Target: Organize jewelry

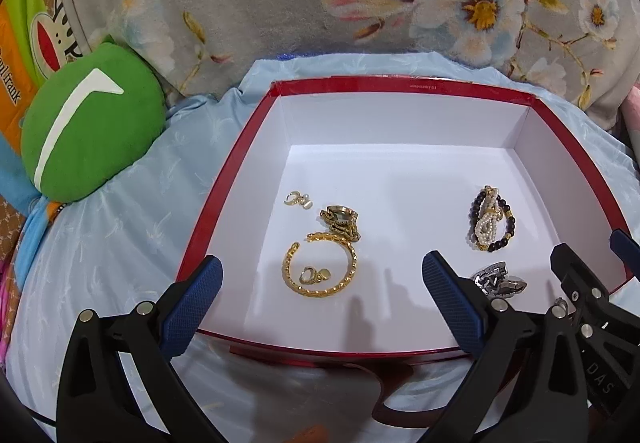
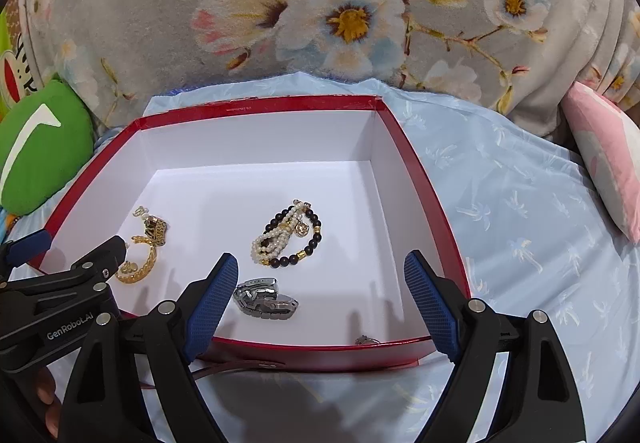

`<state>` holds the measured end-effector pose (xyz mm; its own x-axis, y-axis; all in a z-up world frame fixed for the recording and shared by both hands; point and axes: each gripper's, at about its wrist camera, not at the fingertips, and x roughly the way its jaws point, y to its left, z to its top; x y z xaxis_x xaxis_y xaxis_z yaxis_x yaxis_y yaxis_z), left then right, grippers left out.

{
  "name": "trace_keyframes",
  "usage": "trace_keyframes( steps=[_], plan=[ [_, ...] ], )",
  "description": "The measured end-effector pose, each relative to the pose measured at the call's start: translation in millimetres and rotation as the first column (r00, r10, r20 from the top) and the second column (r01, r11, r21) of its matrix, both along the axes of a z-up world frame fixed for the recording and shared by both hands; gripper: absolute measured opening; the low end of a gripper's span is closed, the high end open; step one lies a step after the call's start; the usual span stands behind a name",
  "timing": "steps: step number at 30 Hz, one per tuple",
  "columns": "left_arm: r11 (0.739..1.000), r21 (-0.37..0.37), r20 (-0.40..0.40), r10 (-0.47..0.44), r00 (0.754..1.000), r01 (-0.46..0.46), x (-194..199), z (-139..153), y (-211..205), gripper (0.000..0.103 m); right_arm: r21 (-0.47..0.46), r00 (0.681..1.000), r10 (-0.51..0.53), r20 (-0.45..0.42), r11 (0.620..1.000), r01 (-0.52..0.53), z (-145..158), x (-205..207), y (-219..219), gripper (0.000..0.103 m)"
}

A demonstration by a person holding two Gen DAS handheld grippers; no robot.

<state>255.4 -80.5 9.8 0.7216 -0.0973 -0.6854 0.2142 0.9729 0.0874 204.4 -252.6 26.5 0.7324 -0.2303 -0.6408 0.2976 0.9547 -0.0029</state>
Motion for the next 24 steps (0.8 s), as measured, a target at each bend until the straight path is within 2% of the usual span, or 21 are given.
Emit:
trace_keyframes(
  steps=[24],
  plan=[
    [1.0, -0.011, -0.004, -0.005, 1.0, 0.005, 0.8, -4.2, 1.4, 0.098, -0.002, 1.0, -0.001, 0.003, 1.0, 0.001, -0.2, -0.6, 1.0, 0.086]
  ],
)
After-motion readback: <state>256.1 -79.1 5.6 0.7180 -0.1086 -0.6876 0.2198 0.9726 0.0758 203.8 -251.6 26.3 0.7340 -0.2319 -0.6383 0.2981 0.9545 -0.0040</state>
